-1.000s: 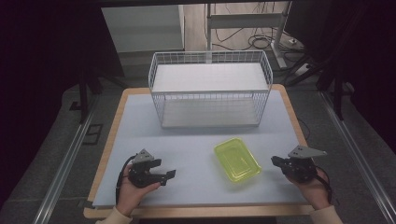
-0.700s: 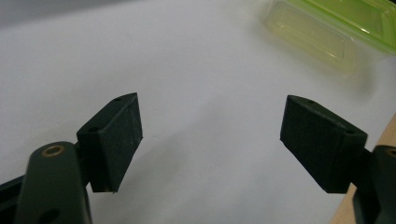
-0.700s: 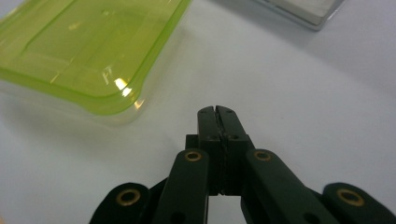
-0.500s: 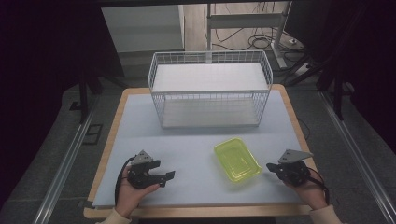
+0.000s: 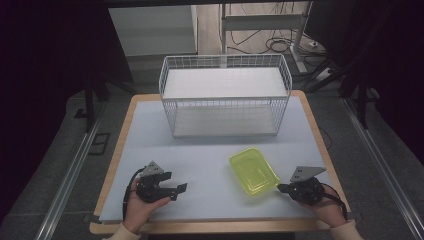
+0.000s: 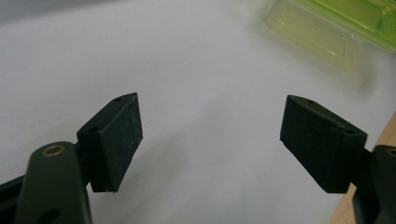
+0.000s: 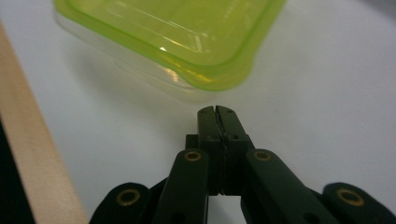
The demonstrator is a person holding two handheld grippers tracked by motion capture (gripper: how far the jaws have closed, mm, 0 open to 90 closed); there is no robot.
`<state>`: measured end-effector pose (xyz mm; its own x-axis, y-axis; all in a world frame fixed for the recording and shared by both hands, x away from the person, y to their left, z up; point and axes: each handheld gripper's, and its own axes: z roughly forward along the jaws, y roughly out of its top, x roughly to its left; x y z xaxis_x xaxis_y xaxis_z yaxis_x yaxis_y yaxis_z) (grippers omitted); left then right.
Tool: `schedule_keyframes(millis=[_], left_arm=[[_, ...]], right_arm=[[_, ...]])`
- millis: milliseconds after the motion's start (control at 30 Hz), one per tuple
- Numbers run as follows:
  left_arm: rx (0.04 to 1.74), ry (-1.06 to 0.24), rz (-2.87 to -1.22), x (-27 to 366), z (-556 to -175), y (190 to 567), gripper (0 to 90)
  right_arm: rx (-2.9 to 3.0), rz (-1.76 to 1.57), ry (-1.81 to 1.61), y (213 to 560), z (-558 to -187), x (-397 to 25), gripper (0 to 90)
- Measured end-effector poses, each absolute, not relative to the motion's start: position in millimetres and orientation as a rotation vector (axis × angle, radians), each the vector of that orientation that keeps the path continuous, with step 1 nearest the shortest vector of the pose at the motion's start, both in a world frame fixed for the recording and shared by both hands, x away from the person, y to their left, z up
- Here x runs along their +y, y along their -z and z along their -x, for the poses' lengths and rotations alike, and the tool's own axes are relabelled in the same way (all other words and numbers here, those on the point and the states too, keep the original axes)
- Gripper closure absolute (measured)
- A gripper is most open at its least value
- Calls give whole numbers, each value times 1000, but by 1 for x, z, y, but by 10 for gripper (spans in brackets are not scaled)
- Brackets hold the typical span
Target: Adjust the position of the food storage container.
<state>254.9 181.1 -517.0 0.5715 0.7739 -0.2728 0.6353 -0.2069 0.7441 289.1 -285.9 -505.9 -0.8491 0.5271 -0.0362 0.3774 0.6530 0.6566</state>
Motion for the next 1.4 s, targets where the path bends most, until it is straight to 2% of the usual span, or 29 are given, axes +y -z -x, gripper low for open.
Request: schedule_keyframes(millis=[900,1400], left_arm=[[1137,-194,-1914,181,-255,516,209],[1136,-189,-1915,181,-255,516,209]], right_arm=[[2613,-764,-1001,507,-297,-283,896],[2660,-683,-1019,510,-294,-259,897]])
